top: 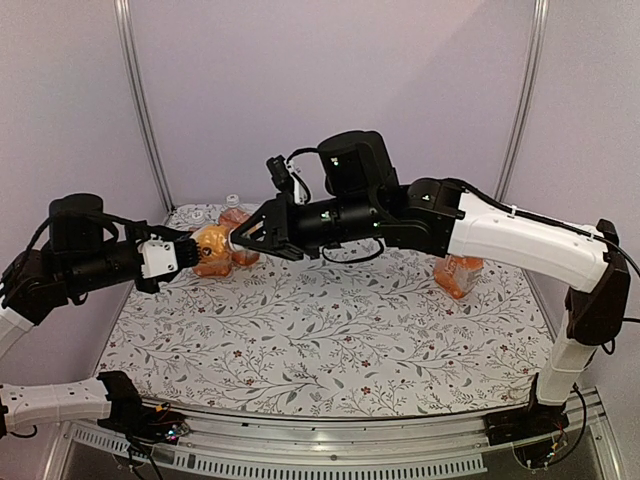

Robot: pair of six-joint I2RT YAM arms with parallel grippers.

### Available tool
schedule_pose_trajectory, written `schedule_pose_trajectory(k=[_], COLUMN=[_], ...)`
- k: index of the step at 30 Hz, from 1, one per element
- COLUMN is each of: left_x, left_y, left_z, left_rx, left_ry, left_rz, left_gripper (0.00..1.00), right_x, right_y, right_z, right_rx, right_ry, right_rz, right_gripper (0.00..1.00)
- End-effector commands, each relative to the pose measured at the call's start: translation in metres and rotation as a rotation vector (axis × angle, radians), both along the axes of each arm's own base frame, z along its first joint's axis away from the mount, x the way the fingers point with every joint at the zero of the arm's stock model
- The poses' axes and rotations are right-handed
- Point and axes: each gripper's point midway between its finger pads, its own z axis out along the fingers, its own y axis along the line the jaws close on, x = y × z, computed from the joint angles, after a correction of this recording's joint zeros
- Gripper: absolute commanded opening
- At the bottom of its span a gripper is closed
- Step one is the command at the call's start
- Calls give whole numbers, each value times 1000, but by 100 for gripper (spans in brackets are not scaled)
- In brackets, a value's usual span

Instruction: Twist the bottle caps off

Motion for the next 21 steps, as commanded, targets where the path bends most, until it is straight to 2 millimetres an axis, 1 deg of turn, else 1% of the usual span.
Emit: schedule_pose_trajectory(k=[1, 4, 7, 8, 9, 11, 12, 13, 15, 18, 19, 21], left_x=[1, -1, -8, -13, -18, -28, -34, -40, -53, -68, -73, -80], left_y=[-3, -4, -7, -8, -10, -12, -13, -13, -13, -11, -11, -11], left_z=[1, 3, 4, 4, 3, -3, -5, -9, -19, -29, -30, -30], left_rx=[-3, -21, -39, -42, -44, -33, -28, -17, 16, 44, 46, 47], left_ry=[-5, 5, 44, 62, 80, 127, 149, 174, 219, 281, 302, 331], left_rz=[-8, -9, -35, -57, -82, -125, -149, -172, -224, -268, -286, -308], left_gripper=[36, 35, 35, 35, 34, 34, 34, 34, 34, 34, 34, 34], right_x=[-2, -12, -39, -48, -63, -89, -98, -103, -109, -110, -111, -114], right_y=[4, 4, 6, 5, 0, -6, -11, -14, -19, -23, -21, -19], right_z=[1, 6, 14, 13, 10, -1, -2, -7, -10, -6, -5, -1], right_rx=[10, 23, 27, -4, -59, -170, -226, -278, -356, -470, -511, -578], right_ry=[-4, -14, -123, -242, -341, -668, -917, -1091, -1346, -1589, -1687, -1824], right_rz=[24, 83, 189, 213, 229, 267, 300, 312, 334, 326, 342, 339], right_gripper=[1, 0, 0, 0, 0, 0, 0, 0, 0, 0, 0, 0])
